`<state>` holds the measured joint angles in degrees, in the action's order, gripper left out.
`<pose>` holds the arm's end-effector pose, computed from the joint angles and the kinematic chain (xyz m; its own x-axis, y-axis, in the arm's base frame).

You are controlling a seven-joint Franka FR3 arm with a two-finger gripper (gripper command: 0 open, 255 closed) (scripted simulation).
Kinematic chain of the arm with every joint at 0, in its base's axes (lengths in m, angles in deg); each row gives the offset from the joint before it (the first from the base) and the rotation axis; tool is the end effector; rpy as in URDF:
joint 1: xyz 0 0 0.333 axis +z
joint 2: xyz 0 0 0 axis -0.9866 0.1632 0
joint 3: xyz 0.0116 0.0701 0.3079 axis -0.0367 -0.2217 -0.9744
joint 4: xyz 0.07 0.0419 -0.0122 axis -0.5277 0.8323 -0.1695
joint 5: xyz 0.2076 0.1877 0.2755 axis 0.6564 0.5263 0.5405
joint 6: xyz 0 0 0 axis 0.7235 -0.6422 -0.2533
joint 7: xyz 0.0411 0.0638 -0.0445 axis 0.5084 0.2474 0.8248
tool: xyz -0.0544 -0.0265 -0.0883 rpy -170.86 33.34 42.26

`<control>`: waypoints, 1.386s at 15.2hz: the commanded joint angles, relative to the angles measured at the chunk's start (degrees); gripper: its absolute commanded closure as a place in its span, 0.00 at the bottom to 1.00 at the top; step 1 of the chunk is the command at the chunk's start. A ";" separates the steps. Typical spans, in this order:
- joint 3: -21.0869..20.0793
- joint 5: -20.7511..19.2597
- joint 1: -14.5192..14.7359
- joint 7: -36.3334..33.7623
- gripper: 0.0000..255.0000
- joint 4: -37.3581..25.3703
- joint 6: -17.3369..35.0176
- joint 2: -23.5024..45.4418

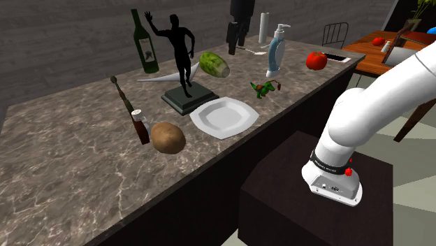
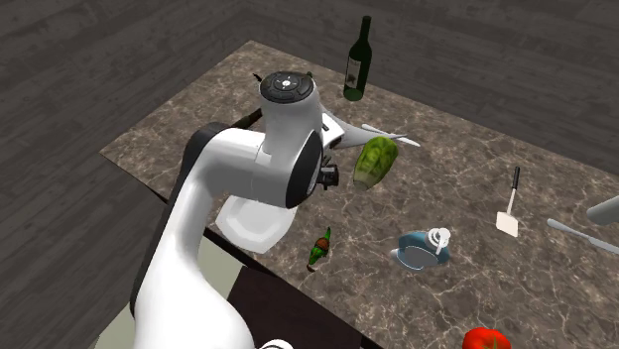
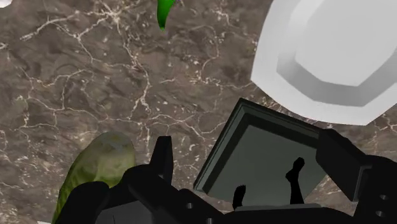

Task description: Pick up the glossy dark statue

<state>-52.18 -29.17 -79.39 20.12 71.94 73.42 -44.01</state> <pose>0.3926 0.0361 0.6426 0.9693 0.1952 0.1493 0.1901 -0.9806 0.0479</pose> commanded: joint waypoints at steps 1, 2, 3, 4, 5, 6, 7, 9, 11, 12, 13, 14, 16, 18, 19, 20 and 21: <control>-0.31 0.30 0.47 0.53 0.00 -3.41 0.87 2.96; -0.48 0.43 0.69 0.76 0.00 -5.43 1.11 4.58; -0.66 0.55 0.89 0.99 0.00 -7.50 1.29 6.19; -0.85 0.66 1.11 1.22 0.00 -9.63 1.41 7.81; -1.04 0.76 1.31 1.44 0.00 -11.81 1.49 9.43; -1.25 0.84 1.51 1.66 0.00 -14.06 1.51 11.06; -1.46 0.91 1.71 1.87 0.00 -16.37 1.47 12.70; -1.90 1.01 2.11 2.27 0.00 -21.21 1.23 16.03; -2.39 1.02 2.50 2.64 0.00 -26.38 0.75 19.45; -2.65 1.00 2.71 2.81 0.00 -29.12 0.41 21.22; -2.92 0.94 2.93 2.96 0.00 -31.97 -0.01 23.02; -3.20 0.86 3.15 3.11 0.00 -34.95 -0.50 24.88; -3.81 0.58 3.66 3.35 0.00 -41.39 -1.76 28.82; -4.45 0.10 4.29 3.54 0.00 -48.70 -3.48 33.16; -4.64 -0.09 4.53 3.58 0.00 -51.17 -4.13 34.60; -4.58 0.03 4.49 3.65 0.00 -49.43 -3.06 33.94; -4.53 0.15 4.44 3.71 0.00 -47.74 -2.00 33.29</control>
<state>-56.65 -29.07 -75.01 23.83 23.45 70.71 -10.51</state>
